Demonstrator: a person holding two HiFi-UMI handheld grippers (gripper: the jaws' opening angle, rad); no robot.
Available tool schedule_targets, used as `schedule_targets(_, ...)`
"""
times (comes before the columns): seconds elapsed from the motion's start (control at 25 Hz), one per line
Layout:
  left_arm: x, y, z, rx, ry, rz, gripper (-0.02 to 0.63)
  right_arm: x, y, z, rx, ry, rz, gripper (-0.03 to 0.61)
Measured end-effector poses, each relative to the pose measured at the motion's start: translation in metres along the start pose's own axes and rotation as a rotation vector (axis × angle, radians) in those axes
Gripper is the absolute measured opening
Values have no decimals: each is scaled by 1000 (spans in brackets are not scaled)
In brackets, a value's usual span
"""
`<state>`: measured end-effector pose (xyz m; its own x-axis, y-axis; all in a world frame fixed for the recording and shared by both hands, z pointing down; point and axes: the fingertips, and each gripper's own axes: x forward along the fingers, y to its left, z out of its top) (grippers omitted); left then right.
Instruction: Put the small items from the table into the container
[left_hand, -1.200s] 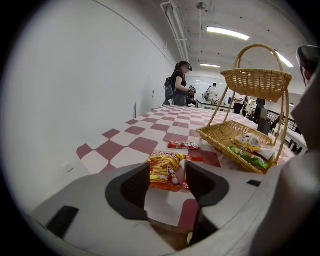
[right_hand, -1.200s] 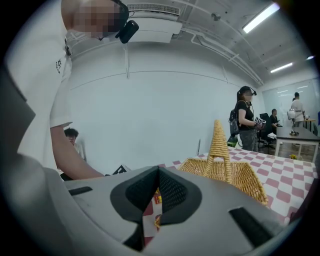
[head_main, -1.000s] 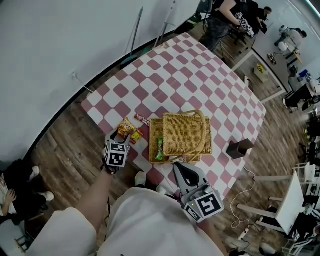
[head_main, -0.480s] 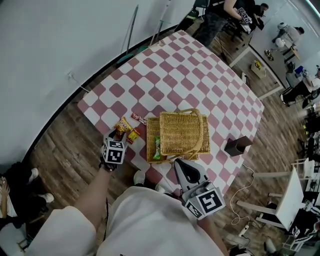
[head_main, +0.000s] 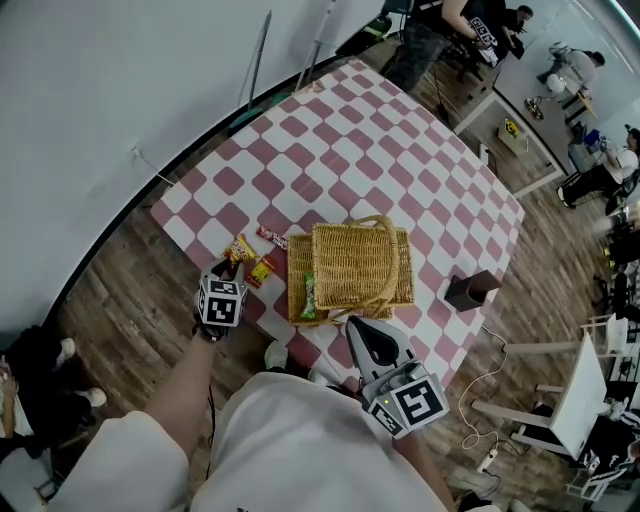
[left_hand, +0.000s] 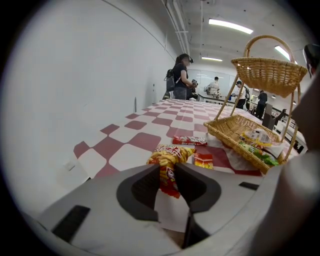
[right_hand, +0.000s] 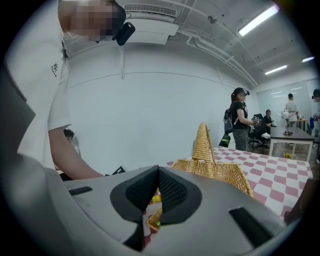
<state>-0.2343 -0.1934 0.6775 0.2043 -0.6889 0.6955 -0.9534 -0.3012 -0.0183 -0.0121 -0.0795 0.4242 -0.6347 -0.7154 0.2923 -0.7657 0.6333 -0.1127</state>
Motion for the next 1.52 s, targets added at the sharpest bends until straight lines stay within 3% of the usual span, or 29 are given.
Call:
schedule_targets(0.36, -14, -5, 8, -10, -38, -2, 91, -5, 2, 0, -2, -14, 13, 14)
schedule_targets(0.92, -59, -32, 54, -7, -166, -44, 87, -31, -1, -1, 3, -47, 31, 14)
schedule_targets(1.52, -126, -73, 131, 34, -339, -52, 86, -64, -18, 1, 7, -94, 48, 14)
